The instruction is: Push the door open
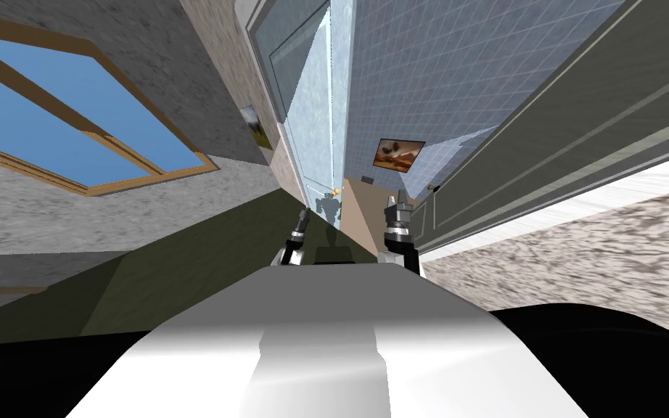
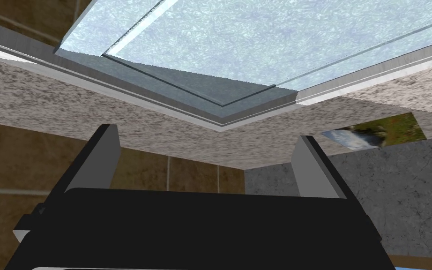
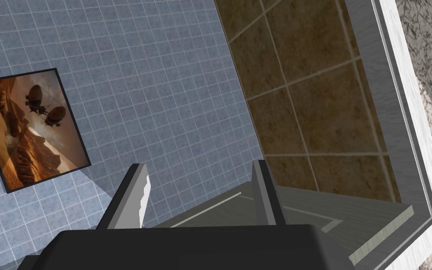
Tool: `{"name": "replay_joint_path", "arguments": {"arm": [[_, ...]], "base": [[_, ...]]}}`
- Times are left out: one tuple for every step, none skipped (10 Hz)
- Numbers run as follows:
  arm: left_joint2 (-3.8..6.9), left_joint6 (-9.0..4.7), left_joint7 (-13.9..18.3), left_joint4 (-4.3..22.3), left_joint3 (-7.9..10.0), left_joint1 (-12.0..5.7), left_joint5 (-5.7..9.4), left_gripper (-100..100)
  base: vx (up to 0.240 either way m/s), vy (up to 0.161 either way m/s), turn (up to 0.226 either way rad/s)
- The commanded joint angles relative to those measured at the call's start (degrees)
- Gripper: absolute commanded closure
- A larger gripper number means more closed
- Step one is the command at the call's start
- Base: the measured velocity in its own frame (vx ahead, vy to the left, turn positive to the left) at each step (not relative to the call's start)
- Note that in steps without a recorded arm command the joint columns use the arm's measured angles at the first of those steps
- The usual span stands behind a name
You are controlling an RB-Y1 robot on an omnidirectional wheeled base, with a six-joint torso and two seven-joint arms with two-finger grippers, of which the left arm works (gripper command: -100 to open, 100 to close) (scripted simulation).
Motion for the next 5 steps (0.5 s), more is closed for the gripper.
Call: {"name": "replay_joint_path", "arguments": {"arm": [[0.07, -0.69, -2.1, 2.8, -0.62, -1.21, -0.54, -100], [0.19, -1.15, -3.3, 4.4, -0.95, -1.91, -0.83, -100], [0.32, -1.62, -4.5, 6.1, -1.29, -2.61, -1.13, -100], [0.44, -2.08, -5.7, 7.8, -1.62, -3.32, -1.42, -100], [0.56, -2.54, -6.8, 9.4, -1.95, -4.02, -1.72, -100]], "base": [[0.098, 0.005, -0.034], [0.100, 0.009, -0.036], [0.108, 0.018, -0.032], [0.108, 0.032, -0.034], [0.095, 0.023, -0.042]]}}
